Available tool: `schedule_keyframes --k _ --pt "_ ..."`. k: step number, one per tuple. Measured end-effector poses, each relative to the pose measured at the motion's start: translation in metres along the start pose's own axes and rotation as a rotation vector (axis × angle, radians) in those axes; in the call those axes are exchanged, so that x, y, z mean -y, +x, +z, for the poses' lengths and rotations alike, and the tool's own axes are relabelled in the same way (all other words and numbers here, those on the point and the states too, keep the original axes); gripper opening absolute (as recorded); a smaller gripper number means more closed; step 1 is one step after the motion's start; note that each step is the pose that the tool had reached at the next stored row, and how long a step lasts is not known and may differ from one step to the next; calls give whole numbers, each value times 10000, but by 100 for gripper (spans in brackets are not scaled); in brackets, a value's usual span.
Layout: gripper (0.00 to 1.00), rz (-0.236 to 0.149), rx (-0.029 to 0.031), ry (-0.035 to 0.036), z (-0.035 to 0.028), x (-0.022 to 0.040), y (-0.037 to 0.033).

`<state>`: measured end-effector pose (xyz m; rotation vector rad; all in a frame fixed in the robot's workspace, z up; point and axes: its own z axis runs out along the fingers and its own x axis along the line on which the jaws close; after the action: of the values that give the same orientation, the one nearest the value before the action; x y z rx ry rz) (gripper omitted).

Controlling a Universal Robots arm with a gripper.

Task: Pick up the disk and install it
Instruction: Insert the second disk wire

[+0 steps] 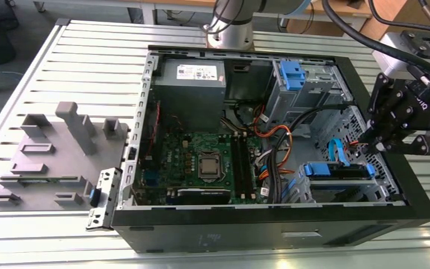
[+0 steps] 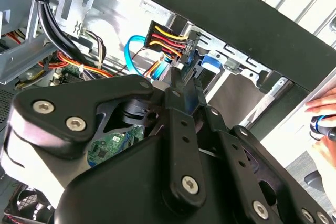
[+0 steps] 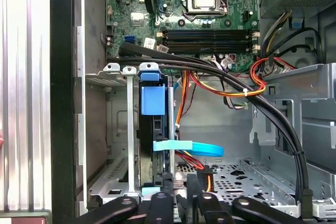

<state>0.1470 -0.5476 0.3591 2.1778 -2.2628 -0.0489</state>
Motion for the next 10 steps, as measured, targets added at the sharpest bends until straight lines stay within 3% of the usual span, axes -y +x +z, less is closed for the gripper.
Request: schedule_keyframes --k 1,3,4,10 --pt "30 0 0 0 0 0 0" --pt "30 0 1 1 0 0 0" --pt "36 0 1 0 0 0 0" --pt "36 1 -22 -1 20 49 -7"
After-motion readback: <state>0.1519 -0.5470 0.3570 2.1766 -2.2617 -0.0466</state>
